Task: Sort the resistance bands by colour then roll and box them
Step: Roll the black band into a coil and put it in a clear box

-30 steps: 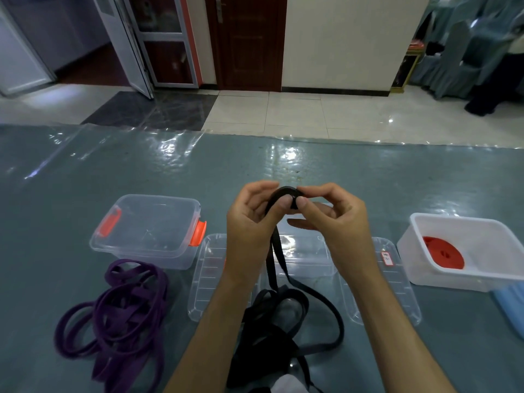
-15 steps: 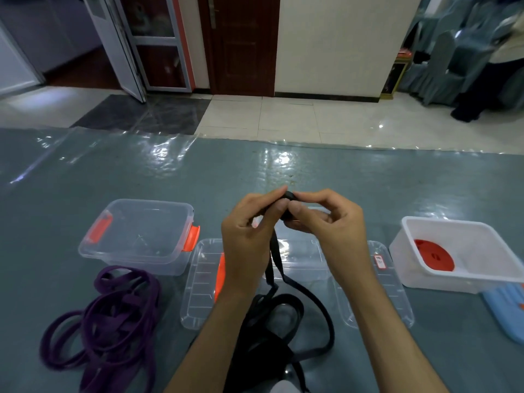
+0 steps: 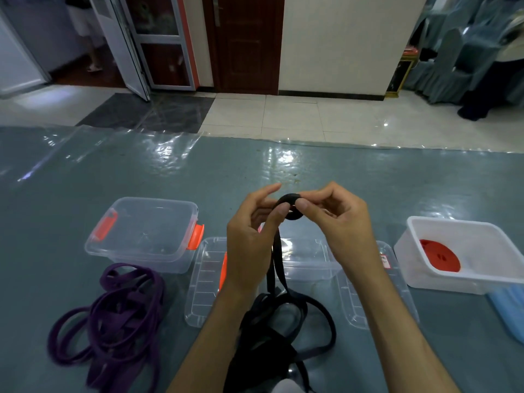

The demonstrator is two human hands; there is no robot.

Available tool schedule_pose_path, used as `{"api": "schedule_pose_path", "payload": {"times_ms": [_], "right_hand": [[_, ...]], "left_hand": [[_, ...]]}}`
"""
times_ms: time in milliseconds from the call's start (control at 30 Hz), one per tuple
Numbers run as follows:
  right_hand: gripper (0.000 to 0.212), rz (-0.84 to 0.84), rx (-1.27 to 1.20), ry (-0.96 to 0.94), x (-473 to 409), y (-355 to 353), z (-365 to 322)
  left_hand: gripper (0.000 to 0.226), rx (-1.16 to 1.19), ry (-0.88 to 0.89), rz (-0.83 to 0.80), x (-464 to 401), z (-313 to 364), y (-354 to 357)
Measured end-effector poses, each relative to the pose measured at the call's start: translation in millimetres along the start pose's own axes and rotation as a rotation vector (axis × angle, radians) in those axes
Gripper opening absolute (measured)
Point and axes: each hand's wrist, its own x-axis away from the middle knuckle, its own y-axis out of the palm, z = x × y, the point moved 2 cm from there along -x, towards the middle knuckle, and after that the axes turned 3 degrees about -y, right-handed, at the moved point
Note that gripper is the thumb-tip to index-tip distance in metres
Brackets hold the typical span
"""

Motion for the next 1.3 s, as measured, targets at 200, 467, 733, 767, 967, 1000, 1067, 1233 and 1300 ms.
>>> {"api": "schedule_pose_path", "payload": {"times_ms": [200, 467, 733, 767, 967, 1000, 1067, 1233, 1300], "right_hand": [[0.021, 0.148, -0.006, -0.105, 1, 5, 2], [0.020, 0.013, -0.180, 0.052, 5, 6, -1], [0.019, 0.071, -0.236, 0.054, 10, 12, -3], [0.022, 0.057, -0.199, 0.073, 8, 9, -3], [0.022, 0.058, -0.178, 0.001, 6, 6, -6], [0.019, 0.064, -0.192, -0.006, 7, 6, -5], [0.014, 0.026, -0.186, 0.020, 8, 6, -3], [0.022, 0.001, -0.132, 0.026, 4, -3, -6], [0.021, 0.060, -0.091, -0.064, 5, 1, -7]], "left_hand": [[0.019, 0.203, -0.043, 0.006, 3, -3, 9], [0.017, 0.231, -0.039, 0.036, -3, 1, -4], [0.029, 0.233, -0.076, -0.019, -2, 3, 0], [0.027, 0.224, -0.075, 0.012, -1, 2, -1], [0.016, 0.289, -0.074, 0.092, 3, 1, 4], [0.018, 0.301, -0.079, 0.062, 2, 1, 5], [0.020, 0.303, -0.076, 0.018, 0, 1, 1], [0.019, 0.222, -0.019, 0.006, -2, 1, -1], [0.018, 0.239, -0.027, 0.003, -3, 2, 3]]}}
